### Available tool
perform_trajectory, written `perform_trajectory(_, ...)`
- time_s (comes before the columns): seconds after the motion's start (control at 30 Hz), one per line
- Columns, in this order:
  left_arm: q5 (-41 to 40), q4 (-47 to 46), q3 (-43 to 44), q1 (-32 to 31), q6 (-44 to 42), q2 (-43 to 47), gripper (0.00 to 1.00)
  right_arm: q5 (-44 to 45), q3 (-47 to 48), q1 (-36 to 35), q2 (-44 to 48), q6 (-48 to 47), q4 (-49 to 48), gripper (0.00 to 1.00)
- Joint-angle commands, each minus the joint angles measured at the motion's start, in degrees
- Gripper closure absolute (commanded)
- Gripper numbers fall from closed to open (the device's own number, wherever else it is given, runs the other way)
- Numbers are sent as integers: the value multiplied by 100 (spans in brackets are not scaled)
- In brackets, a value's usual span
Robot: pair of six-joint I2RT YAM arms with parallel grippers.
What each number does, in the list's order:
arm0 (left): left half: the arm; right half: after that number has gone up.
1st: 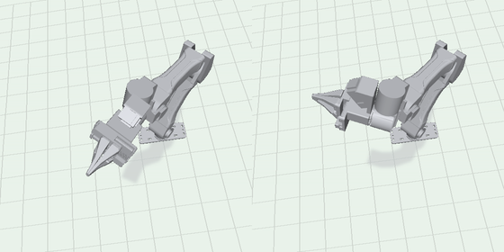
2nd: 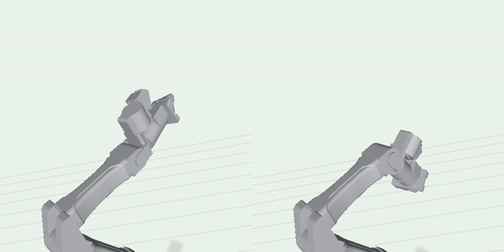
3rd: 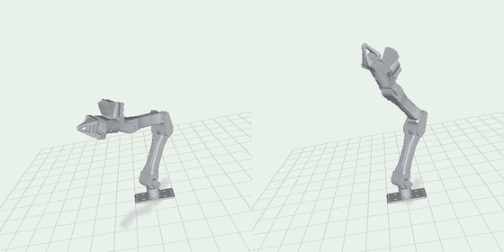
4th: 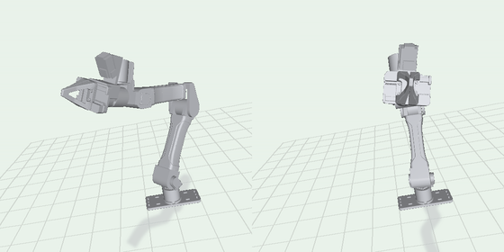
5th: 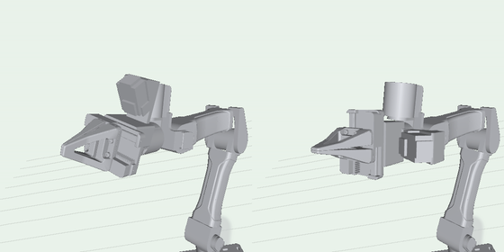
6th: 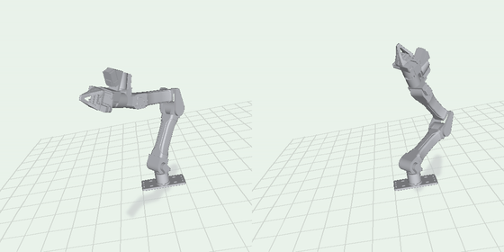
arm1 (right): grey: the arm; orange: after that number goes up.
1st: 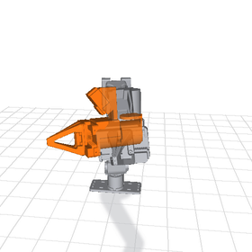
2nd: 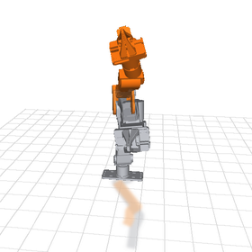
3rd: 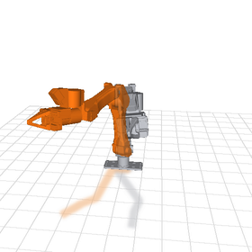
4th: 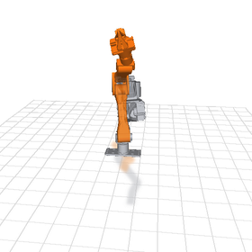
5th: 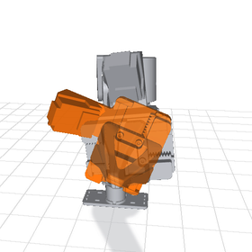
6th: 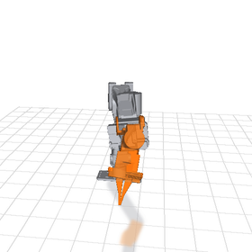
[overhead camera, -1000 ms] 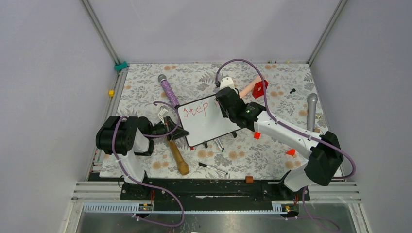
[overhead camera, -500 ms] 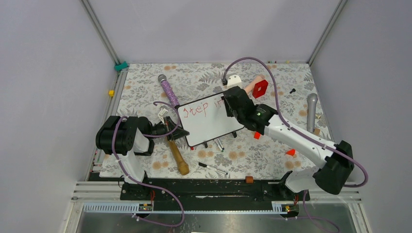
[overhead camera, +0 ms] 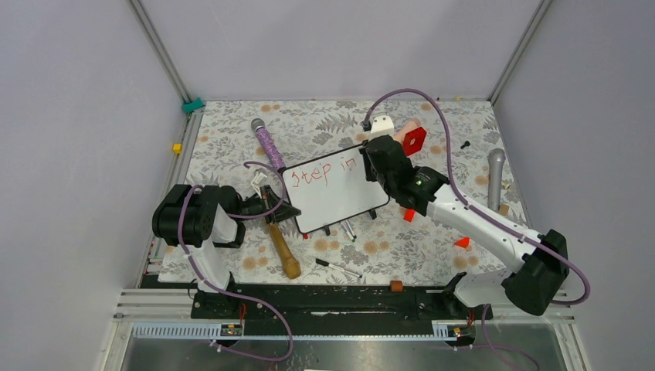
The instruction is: Write a sentence on the whiteboard
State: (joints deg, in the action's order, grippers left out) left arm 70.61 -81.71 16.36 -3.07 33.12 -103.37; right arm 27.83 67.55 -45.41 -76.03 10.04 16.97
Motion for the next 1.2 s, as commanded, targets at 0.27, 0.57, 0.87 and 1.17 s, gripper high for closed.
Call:
perform_trajectory(0.27, 302, -275, 52, -31, -184, -93, 99, -118, 157, 115, -450, -2, -304, 100)
perform_trajectory(0.57, 304, -275, 52, -35, -180, -95, 99, -192, 288, 129, -683, -4, -304, 100)
perform_trajectory(0.87, 296, -273, 52, -31, -183, -95, 99, -45, 408, 145, -887, -39, -299, 100)
perform_trajectory(1.17, 297, -275, 52, -29, -186, -93, 99, 247, 436, 163, -911, -36, -190, 100)
